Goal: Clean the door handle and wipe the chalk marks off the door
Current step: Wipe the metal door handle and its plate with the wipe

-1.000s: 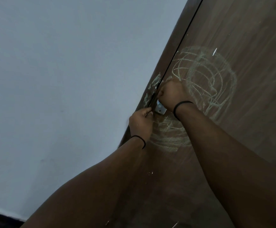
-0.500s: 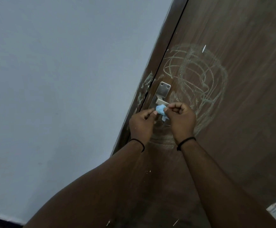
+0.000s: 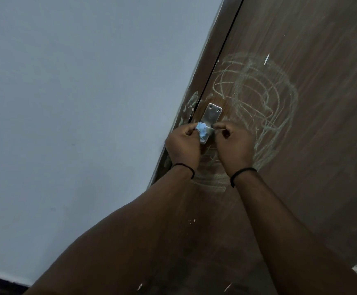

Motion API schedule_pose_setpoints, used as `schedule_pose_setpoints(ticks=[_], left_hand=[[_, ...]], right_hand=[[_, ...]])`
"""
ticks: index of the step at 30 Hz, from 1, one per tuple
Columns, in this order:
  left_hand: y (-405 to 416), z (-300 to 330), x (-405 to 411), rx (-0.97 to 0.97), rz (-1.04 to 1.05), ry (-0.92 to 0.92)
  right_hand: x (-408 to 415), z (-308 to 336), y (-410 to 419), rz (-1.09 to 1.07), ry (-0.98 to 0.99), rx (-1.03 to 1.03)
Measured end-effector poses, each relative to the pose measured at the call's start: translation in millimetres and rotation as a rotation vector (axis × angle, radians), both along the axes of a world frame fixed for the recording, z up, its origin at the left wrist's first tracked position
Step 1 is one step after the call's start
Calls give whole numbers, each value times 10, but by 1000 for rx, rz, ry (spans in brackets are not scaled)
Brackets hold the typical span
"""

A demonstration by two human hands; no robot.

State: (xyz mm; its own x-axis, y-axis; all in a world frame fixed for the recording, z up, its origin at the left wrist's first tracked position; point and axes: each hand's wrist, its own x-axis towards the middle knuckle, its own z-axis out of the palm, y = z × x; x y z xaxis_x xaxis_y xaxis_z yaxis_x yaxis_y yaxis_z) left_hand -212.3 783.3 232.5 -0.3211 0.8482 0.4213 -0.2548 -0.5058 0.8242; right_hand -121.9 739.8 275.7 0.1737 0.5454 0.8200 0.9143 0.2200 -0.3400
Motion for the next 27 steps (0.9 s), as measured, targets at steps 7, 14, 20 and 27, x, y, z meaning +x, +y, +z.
schedule_pose_setpoints(ticks=[7, 14, 20, 27], left_hand=[[209, 116, 38, 57, 5, 168], [252, 123, 38, 96, 21, 234], [227, 1, 52, 214, 17, 181], [316, -18, 140, 105, -37, 107]], right_hand=[[282, 0, 2, -10, 9, -142], [301, -6, 14, 26, 105, -148], [301, 1, 25, 44, 106, -153], [278, -11, 16, -9, 57, -135]])
